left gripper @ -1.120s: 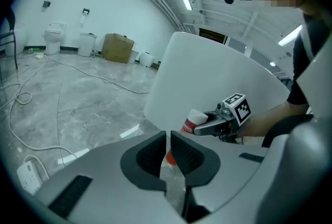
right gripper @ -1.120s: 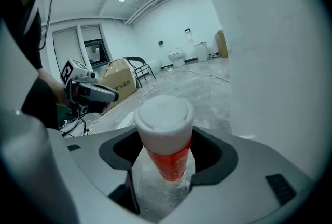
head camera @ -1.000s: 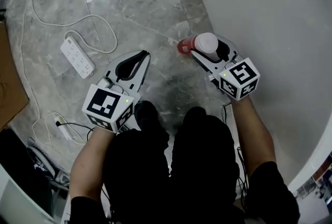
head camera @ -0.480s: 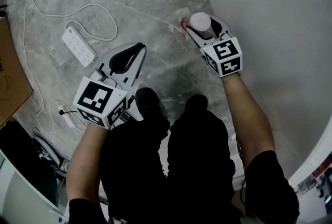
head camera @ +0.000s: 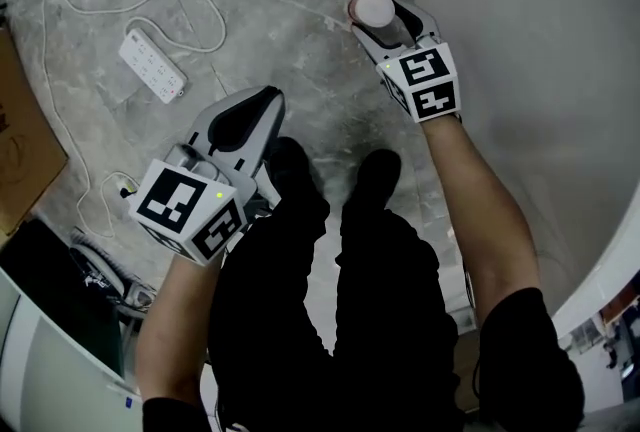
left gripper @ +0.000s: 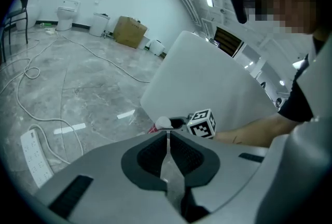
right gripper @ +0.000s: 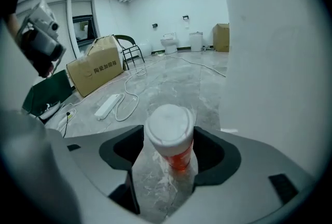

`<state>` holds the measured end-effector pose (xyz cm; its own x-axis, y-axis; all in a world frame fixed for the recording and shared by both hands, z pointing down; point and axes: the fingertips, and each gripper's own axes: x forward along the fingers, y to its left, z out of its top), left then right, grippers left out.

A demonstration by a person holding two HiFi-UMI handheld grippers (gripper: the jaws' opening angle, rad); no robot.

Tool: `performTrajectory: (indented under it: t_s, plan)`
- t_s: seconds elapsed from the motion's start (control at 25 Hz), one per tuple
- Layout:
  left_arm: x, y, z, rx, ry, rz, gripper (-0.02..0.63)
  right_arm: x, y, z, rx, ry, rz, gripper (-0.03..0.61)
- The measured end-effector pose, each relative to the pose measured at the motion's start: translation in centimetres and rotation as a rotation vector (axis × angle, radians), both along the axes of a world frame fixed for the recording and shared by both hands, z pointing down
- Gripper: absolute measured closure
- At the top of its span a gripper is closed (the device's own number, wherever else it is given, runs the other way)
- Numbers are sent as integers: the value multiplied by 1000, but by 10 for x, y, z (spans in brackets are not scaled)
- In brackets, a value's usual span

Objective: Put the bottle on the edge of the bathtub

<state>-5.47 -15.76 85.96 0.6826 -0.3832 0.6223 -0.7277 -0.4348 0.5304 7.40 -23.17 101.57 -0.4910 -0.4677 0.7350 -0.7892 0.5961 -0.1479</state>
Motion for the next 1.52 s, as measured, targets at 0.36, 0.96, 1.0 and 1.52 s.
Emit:
performTrajectory:
  t_s: [0.36, 0.96, 1.0, 1.52]
  plan:
    - [14, 22, -38, -66, 58, 1, 581, -5, -13, -72, -4, -23, -44, 295]
    - [13, 19, -174, 10, 34, 43, 582, -19, 19, -313, 141, -126, -57, 549]
    - [14, 24, -180, 13, 31, 48, 581, -23, 30, -325, 143, -143, -75, 549]
    - [10, 67, -391, 264, -126, -24, 583, -26, 172, -515, -4, -286, -172, 551]
